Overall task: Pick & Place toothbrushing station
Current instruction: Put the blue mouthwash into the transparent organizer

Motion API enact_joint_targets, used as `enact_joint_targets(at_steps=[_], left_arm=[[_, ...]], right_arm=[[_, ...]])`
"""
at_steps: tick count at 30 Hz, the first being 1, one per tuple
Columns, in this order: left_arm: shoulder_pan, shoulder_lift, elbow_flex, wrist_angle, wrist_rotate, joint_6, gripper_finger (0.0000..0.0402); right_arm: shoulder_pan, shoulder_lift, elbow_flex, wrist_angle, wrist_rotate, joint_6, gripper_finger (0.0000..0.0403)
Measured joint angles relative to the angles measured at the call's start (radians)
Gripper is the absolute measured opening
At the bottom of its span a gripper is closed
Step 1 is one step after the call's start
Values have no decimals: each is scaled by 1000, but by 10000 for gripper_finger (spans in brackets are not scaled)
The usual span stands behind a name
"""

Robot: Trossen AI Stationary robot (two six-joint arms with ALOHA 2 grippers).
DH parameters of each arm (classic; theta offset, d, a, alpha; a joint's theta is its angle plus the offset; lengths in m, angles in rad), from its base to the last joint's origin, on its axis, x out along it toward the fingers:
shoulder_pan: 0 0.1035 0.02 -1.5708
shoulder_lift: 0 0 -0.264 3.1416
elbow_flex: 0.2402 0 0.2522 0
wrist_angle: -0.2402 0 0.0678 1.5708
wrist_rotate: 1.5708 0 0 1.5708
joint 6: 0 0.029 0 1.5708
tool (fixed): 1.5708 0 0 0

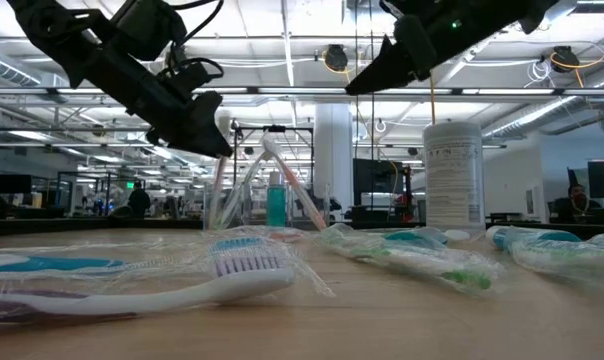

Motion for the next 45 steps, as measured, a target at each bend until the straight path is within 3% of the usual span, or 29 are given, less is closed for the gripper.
enact_joint_targets(at_steps=[6, 9, 16, 19, 24, 30, 37, 45], left_arm=[[0, -17, 0, -13, 1, 3, 170], [0, -43, 0, -33, 20, 2, 170], [-1, -147, 0, -94, 111, 0, 170], [-1, -179, 1, -98, 141, -2, 170], [-1, -195, 1, -102, 159, -55, 170], [0, -193, 1, -105, 160, -66, 170], [0, -193, 1, -103, 159, -75, 170], [0, -193, 1, -106, 159, -75, 170]], right_arm=[[0, 0, -34, -10, -38, -99, 141], [0, 0, -42, -38, -195, -142, 141], [0, 0, -108, -36, -673, -156, 141], [3, 13, -186, 81, -786, -157, 141], [-4, 60, -329, 414, -790, -146, 141], [-4, 157, -371, 490, -864, -129, 141], [-35, 304, -296, 446, -863, -110, 141], [-84, 287, -287, 313, -865, -119, 141]])
